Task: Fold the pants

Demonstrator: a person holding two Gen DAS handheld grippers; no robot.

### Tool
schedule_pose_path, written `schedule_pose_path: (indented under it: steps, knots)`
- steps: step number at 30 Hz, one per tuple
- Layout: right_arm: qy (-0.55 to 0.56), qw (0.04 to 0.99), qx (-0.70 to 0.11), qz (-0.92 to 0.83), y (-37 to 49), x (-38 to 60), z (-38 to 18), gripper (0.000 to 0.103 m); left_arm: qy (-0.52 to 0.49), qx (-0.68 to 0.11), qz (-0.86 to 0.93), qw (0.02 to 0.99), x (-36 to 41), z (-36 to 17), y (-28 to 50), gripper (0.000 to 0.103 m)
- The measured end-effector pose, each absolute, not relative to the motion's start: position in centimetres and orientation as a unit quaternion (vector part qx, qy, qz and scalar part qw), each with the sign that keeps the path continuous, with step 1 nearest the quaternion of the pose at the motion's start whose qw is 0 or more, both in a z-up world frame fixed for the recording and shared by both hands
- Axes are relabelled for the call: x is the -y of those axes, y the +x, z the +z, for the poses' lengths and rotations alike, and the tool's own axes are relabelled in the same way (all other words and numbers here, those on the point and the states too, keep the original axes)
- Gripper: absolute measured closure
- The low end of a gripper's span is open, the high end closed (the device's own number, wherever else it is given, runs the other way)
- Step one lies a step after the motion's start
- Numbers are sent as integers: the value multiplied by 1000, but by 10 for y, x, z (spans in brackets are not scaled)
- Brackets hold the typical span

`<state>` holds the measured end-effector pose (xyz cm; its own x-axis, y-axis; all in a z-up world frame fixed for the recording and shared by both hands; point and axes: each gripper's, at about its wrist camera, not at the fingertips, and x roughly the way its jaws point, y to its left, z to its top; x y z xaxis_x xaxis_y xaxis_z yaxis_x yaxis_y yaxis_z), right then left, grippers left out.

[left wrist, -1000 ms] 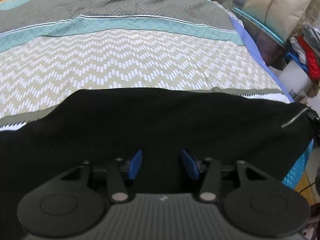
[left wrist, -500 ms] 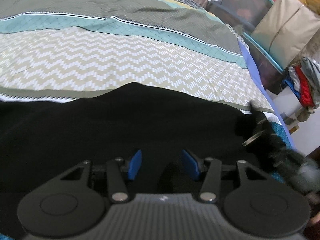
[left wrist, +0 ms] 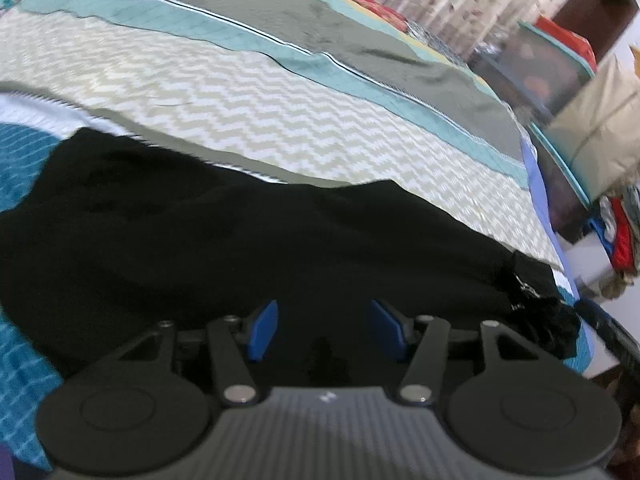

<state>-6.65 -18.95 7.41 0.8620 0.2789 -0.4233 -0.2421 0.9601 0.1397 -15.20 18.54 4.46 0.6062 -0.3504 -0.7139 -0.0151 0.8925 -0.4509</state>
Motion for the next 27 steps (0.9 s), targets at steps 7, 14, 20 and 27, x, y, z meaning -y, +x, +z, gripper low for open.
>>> schedule_pose_path:
  steps: [7,14,20,27]
  knots:
    - [89,928,-355,63,-13,180,25,78,-250,-390,-61,884,-248,55,-196,45]
    - [57,934,-350,44,-48,161,37,76,-321,-367,30,873,-321,39,-229,25]
    - [14,947,-298,121,-55,106,74,76,-425,-351,32,833,-359,6,-216,13]
    - [26,889,-351,293,-24,-16,64,78,-441,-353,14,825,-356,-13,-184,9]
